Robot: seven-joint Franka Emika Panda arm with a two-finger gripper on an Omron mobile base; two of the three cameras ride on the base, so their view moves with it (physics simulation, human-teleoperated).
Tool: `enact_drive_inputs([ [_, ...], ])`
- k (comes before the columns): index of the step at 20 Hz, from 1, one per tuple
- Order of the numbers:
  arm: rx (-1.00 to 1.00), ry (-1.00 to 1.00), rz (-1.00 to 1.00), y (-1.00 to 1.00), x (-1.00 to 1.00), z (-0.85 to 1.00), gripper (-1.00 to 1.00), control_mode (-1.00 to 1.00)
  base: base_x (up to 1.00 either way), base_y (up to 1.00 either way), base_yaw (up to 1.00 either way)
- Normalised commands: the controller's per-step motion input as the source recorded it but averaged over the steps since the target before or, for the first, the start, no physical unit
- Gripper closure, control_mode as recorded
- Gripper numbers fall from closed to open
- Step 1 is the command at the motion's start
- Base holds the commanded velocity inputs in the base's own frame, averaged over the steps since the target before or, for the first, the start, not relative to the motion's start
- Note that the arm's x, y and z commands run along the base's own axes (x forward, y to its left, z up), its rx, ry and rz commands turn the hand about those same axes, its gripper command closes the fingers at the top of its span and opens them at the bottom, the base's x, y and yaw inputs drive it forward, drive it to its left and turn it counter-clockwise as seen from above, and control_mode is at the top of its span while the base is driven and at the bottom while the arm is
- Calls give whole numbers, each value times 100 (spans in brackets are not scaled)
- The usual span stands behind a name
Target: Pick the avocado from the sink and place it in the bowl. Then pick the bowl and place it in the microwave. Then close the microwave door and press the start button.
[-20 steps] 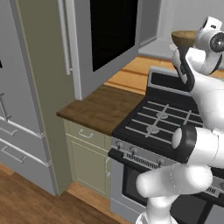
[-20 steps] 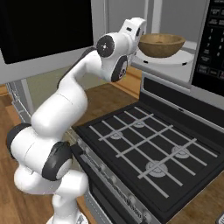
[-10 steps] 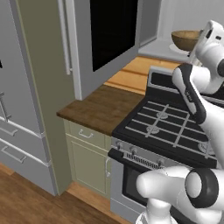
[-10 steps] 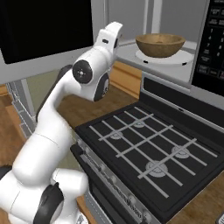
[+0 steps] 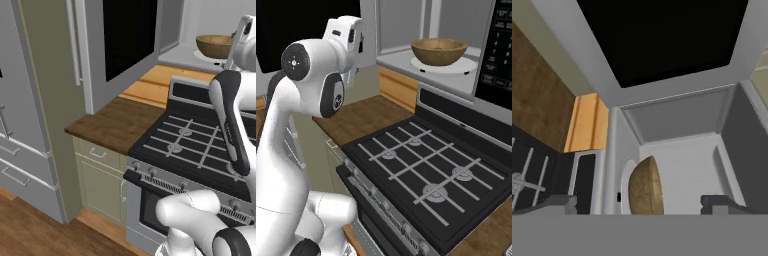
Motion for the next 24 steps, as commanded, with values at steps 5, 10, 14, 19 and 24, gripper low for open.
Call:
enact_drive_inputs([
  [5,0,0,-2,60,-100,-22,-100,-100,0,0,0],
  [10,1,0,0,56,-100,-29,-100,-100,0,0,0],
  [14,1,-2,0,53,-100,-21,-100,-100,0,0,0],
  [19,0,-1,0,48,-78,-4,-100,-100,0,0,0],
  [24,0,0,0,57,-57,-3,-100,-100,0,0,0],
])
